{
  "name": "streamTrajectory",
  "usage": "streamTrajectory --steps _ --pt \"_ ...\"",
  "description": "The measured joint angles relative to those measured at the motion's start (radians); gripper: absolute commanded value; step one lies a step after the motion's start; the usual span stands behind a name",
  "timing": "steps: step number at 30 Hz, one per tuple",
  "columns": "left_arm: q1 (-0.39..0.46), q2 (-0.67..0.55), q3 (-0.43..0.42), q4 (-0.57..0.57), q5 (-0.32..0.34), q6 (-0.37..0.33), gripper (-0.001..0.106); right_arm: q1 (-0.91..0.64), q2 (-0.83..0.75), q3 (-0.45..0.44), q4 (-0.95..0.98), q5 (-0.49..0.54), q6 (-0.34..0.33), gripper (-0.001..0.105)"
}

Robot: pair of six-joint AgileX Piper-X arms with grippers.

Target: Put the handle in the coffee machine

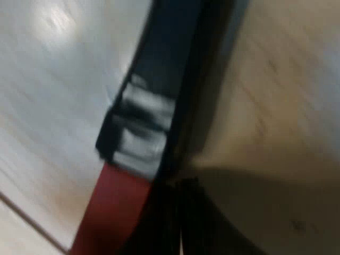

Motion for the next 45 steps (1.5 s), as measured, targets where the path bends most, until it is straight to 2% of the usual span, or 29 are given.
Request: streamTrajectory --steps 6,15,21,27,33,34,35,39,42,45 --pt "0.000 0.000 -0.046 0.009 0.000 0.000 0.085 0.010 0.061 -0.008 -0.174 -0.063 0.110 0.000" --pt "0.000 0.000 -0.061 0.009 0.000 0.000 0.085 0.038 0.102 -0.023 -0.406 -0.074 0.169 0.000" --pt "0.000 0.000 -0.061 0.009 0.000 0.000 0.085 0.038 0.142 -0.024 -0.636 -0.074 0.249 0.000" --pt "0.000 0.000 -0.085 0.009 0.000 0.000 0.085 0.038 0.159 -0.024 -0.642 -0.094 0.266 0.000" --pt "0.000 0.000 -0.092 0.009 0.000 0.000 0.085 0.038 0.109 -0.024 -0.574 -0.077 0.200 0.000" --pt "0.000 0.000 -0.092 0.009 0.000 0.000 0.085 0.038 0.086 -0.024 -0.549 -0.061 0.185 0.000" --pt "0.000 0.000 -0.092 0.009 0.000 0.000 0.085 0.038 0.026 -0.024 -0.477 -0.005 0.142 0.000" --pt "0.000 0.000 -0.092 0.009 0.000 0.000 0.085 0.038 -0.052 -0.024 -0.347 0.065 0.075 0.000" --pt "0.000 0.000 -0.092 0.009 0.000 0.000 0.085 0.038 -0.106 -0.024 -0.246 0.145 -0.004 0.001" --pt "0.000 0.000 -0.092 0.009 0.000 0.000 0.085 0.025 -0.149 -0.024 -0.173 0.176 -0.074 0.017"
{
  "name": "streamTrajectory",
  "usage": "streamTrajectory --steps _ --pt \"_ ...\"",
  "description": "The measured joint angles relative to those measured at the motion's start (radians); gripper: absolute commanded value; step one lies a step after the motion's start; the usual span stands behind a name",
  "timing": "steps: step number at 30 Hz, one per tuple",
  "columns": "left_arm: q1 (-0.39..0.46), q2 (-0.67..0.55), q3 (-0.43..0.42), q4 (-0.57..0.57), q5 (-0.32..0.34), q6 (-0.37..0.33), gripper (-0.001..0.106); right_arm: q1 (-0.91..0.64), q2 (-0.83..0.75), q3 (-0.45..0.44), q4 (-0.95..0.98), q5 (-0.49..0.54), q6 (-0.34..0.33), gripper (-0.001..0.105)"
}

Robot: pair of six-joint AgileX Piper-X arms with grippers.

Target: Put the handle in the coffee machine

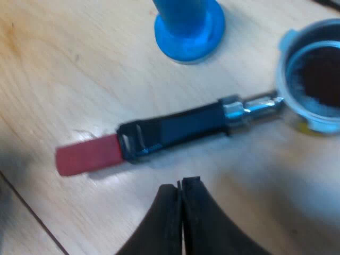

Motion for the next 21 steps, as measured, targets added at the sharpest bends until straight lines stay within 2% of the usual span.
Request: streamTrajectory --steps 2,3,5,7,8,10,14,16,21 --pt "0.000 0.000 -0.010 0.011 0.000 0.000 0.085 -0.025 -0.029 0.000 0.034 0.003 -0.032 0.045" --pt "0.000 0.000 -0.013 0.016 0.000 0.000 0.085 -0.039 -0.037 0.000 0.043 0.005 -0.045 0.051" --pt "0.000 -0.002 -0.029 0.044 0.000 0.000 0.085 -0.079 -0.068 0.000 0.052 0.007 -0.090 0.081" --pt "0.000 -0.002 -0.034 0.058 0.000 0.000 0.085 -0.109 -0.086 0.000 0.053 0.011 -0.142 0.090" --pt "0.000 -0.002 -0.033 0.058 0.000 0.000 0.085 -0.127 -0.095 0.000 0.053 0.010 -0.177 0.090" --pt "0.000 -0.002 -0.033 0.058 -0.004 0.000 0.085 -0.151 -0.102 0.000 0.053 -0.011 -0.205 0.088" --pt "0.000 -0.002 -0.033 0.058 -0.004 0.000 0.085 -0.198 -0.099 0.000 0.056 -0.090 -0.225 0.078" --pt "0.000 -0.002 -0.033 0.058 -0.004 0.000 0.085 -0.224 -0.099 0.000 0.052 -0.150 -0.261 0.077" --pt "0.000 -0.002 -0.033 0.058 -0.004 0.000 0.085 -0.249 -0.099 0.000 0.005 -0.212 -0.340 0.077"
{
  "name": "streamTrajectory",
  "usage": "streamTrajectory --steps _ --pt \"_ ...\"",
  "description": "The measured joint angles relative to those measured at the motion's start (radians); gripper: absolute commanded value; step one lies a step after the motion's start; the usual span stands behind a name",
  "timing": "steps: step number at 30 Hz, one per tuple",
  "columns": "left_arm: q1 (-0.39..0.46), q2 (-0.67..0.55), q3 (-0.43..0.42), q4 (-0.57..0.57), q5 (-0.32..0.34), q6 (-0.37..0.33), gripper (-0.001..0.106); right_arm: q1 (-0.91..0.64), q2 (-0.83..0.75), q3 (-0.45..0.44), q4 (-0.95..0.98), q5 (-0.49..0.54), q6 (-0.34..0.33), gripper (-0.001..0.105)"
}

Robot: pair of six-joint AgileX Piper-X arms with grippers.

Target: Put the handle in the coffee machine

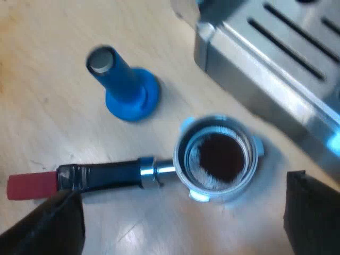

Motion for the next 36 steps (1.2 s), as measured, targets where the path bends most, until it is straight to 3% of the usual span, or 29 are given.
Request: streamTrajectory --steps 7,36 --pt "0.000 0.000 0.000 0.000 0.000 0.000 0.085 -0.002 0.053 0.000 -0.098 -0.022 -0.136 0.077" --pt "0.000 0.000 0.000 0.000 0.000 0.000 0.085 0.000 0.250 0.000 -0.215 0.016 -0.157 0.077"
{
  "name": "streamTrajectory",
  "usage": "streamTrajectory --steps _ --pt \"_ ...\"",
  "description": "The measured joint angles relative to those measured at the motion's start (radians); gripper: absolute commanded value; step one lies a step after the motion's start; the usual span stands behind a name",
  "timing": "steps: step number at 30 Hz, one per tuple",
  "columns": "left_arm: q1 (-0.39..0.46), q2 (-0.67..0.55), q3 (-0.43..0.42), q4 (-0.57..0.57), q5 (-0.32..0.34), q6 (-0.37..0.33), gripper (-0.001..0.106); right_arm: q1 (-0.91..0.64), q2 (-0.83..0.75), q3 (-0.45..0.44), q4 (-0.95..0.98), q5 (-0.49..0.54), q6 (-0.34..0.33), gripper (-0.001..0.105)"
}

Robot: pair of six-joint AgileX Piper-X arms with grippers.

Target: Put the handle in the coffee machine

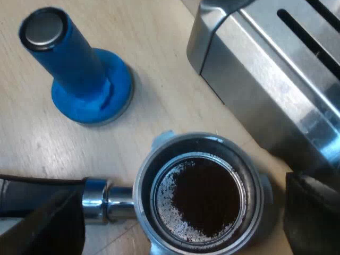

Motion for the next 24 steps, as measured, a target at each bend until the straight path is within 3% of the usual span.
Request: streamTrajectory --steps 24 --pt "0.000 0.000 0.000 0.000 0.000 0.000 0.085 0.000 0.079 0.000 -0.061 0.024 0.023 0.077"
